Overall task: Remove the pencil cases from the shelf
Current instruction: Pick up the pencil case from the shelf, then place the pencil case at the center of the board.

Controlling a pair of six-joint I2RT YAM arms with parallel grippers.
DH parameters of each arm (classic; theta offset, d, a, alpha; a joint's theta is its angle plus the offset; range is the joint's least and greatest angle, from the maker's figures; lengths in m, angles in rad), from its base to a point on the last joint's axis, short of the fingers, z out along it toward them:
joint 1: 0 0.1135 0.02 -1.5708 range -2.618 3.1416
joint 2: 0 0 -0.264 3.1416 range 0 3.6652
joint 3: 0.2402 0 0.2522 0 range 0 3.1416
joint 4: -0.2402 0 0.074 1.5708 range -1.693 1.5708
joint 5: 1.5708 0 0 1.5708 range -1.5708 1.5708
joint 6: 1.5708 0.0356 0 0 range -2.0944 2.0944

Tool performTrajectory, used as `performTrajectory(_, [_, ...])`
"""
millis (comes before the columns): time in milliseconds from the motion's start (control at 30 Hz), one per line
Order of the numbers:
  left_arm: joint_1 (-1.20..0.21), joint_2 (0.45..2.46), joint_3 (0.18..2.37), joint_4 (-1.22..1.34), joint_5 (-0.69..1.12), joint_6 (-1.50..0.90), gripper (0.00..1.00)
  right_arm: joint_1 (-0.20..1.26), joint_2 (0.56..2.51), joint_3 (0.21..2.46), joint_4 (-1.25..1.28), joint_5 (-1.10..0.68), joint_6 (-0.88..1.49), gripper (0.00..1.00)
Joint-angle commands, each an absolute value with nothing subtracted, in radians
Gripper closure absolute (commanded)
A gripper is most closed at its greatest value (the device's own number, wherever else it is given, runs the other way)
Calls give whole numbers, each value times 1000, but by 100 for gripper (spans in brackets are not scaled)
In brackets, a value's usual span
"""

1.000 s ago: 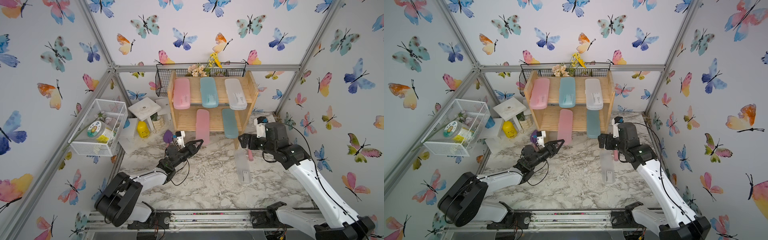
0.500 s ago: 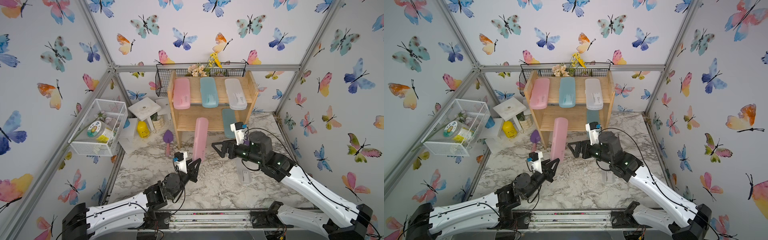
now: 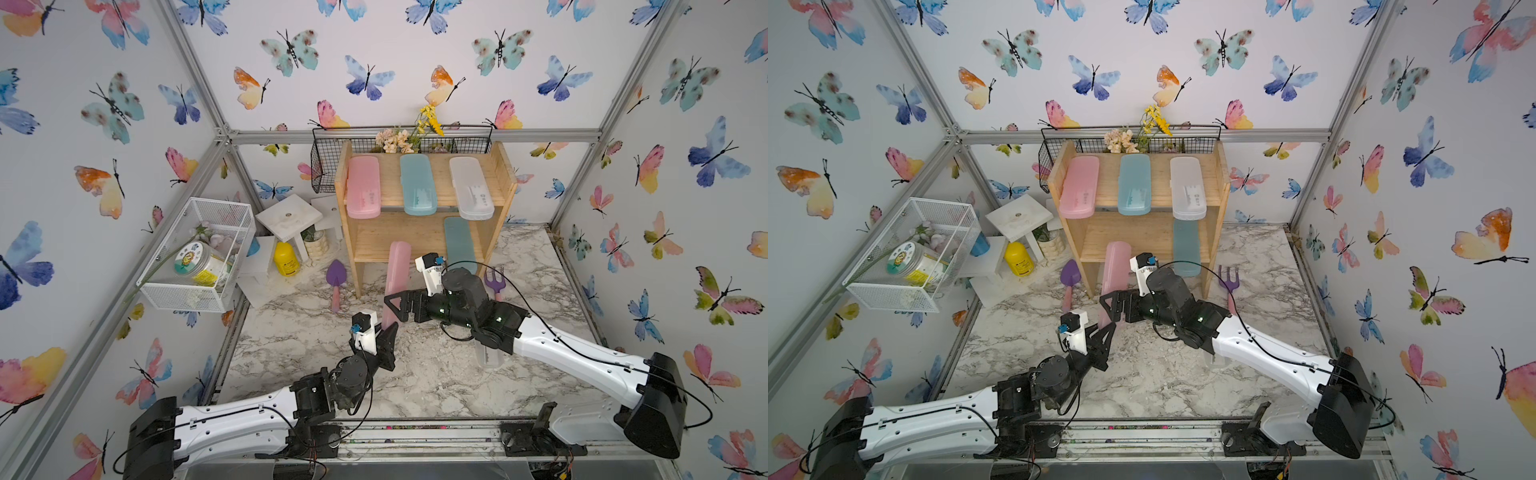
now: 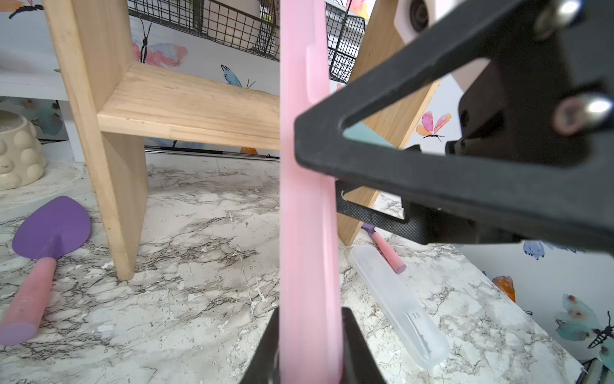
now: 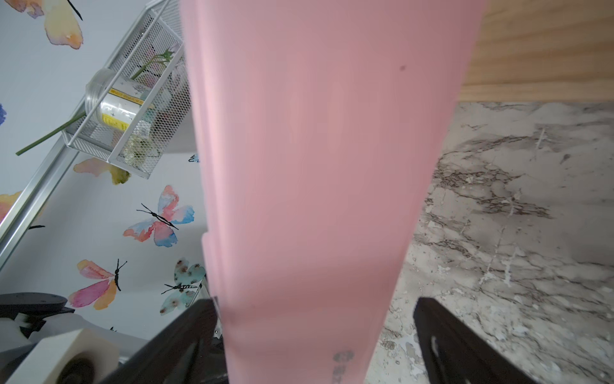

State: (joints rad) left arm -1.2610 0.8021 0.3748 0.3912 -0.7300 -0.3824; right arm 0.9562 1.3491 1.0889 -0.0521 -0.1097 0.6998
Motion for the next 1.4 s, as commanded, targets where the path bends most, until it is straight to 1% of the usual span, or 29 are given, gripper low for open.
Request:
performTrajectory(0, [-1268, 750, 358, 420, -759, -388, 90, 960, 1360, 1113, 28, -78, 698, 1])
performTrajectory(267, [-1268, 699, 331, 400, -749, -413, 90, 960, 1447, 1186, 90, -263, 630, 1])
performTrajectory(567, [-1269, 668, 326, 385, -750, -414, 90, 960, 1494, 1216, 109, -261, 638, 2])
performTrajectory(667, [-1268, 661, 323, 380, -754, -419, 90, 960, 1484, 1216, 103, -240, 640, 9])
performTrajectory(733, [-1269, 661, 321, 379, -757, -424, 87, 960, 1479, 1222, 80, -217, 637, 14])
performTrajectory(800, [-1267, 664, 320, 375, -761, -427, 81, 960, 1476, 1235, 39, -187, 627, 18])
performTrajectory(867, [-1268, 667, 319, 373, -767, -430, 71, 960, 1470, 1236, 10, -157, 622, 21])
performTrajectory(900, [-1268, 670, 319, 373, -767, -431, 61, 960, 1467, 1236, 1, -147, 621, 21])
performTrajectory(933, [-1268, 672, 323, 371, -771, -433, 47, 960, 1463, 1236, -12, -139, 616, 22])
performTrajectory(967, [-1269, 676, 324, 367, -778, -436, 35, 960, 1458, 1236, -24, -131, 611, 22])
performTrajectory(1000, [-1268, 678, 327, 362, -783, -439, 27, 960, 1453, 1236, -40, -119, 606, 22])
performTrajectory(1100, [-1268, 677, 342, 337, -809, -442, 11, 960, 1423, 1243, -136, -60, 573, 22])
performTrajectory(1133, [-1268, 672, 348, 327, -815, -440, 7, 960, 1408, 1241, -194, -33, 558, 22])
performTrajectory(1167, [-1268, 666, 352, 318, -824, -438, 5, 959, 1392, 1234, -249, -2, 544, 22])
performTrajectory(1367, [-1268, 603, 378, 253, -886, -436, 1, 948, 1285, 1098, -503, 96, 539, 22])
